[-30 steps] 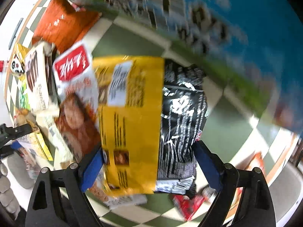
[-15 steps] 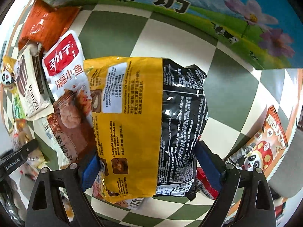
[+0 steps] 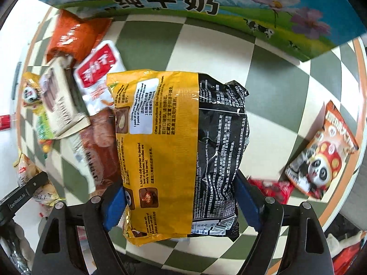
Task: Organize snacks
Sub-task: 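Carry both bags into the cardboard box and open both grippers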
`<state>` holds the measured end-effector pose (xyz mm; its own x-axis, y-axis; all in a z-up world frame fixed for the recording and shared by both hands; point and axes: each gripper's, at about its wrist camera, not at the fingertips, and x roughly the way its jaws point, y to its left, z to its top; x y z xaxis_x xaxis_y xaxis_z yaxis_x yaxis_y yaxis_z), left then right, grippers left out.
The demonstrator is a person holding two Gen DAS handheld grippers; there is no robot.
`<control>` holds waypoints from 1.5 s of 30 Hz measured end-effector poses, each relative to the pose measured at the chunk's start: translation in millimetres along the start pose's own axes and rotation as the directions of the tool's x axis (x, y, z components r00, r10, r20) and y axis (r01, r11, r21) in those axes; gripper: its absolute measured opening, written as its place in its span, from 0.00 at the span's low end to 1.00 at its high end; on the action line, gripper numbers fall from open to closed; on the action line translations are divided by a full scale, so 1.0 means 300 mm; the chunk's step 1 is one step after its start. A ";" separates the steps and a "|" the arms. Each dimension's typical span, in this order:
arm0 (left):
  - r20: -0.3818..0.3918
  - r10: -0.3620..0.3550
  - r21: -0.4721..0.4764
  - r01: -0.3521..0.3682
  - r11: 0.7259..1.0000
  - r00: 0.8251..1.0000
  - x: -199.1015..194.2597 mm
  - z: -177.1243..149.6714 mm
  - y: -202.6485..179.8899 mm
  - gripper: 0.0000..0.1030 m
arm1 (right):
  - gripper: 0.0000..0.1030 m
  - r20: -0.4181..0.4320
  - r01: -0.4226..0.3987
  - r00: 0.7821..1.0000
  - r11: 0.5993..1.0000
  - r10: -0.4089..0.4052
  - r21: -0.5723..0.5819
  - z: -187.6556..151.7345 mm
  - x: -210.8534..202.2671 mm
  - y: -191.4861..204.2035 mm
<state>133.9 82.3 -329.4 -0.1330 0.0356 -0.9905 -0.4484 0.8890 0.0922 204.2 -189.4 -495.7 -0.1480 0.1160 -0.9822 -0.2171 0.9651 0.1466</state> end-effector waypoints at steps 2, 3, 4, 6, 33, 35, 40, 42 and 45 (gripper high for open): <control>0.021 0.000 0.033 -0.001 0.999 1.000 -0.050 -0.022 -0.047 0.31 | 0.83 0.005 -0.028 1.000 1.000 0.028 -0.003 -0.039 -0.027 -0.003; 0.030 0.002 0.045 -0.004 0.999 1.000 -0.068 -0.015 -0.069 0.31 | 0.83 0.009 -0.045 0.999 0.999 0.045 -0.002 -0.061 -0.045 -0.005; 0.048 0.003 0.068 -0.006 0.998 0.999 -0.110 -0.021 -0.107 0.31 | 0.83 0.014 -0.056 0.998 0.998 0.056 -0.002 -0.078 -0.068 -0.001; 0.076 -0.005 0.095 -0.002 0.995 0.997 -0.158 -0.020 -0.155 0.31 | 0.83 0.032 -0.083 0.996 0.996 0.084 -0.011 -0.118 -0.115 -0.006; 0.098 -0.232 0.594 0.130 0.794 0.968 -0.479 0.583 -0.716 0.31 | 0.83 0.388 -0.214 0.915 0.949 0.111 0.233 0.233 -0.907 -0.251; 0.076 -0.214 0.610 0.124 0.783 0.974 -0.447 0.659 -0.768 0.31 | 0.83 0.369 -0.208 0.924 0.939 0.097 0.275 0.318 -0.874 -0.273; -0.033 -0.192 0.624 0.170 0.763 0.981 -0.339 0.804 -0.882 0.31 | 0.83 0.312 -0.165 0.948 0.934 0.062 0.316 0.496 -0.767 -0.288; -0.059 -0.177 0.627 0.175 0.759 0.982 -0.304 0.833 -0.915 0.31 | 0.83 0.286 -0.153 0.957 0.931 0.054 0.333 0.583 -0.733 -0.291; -0.100 -0.164 0.635 0.190 0.749 0.981 -0.262 0.857 -0.959 0.32 | 0.83 0.256 -0.130 0.966 0.931 0.041 0.341 0.653 -0.683 -0.297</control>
<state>500.5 -58.8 -304.4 -0.1451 -0.1566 -0.9769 0.2001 0.9623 -0.1840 442.9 -253.2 -330.5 0.0951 0.2115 -0.9727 0.1458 0.9637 0.2238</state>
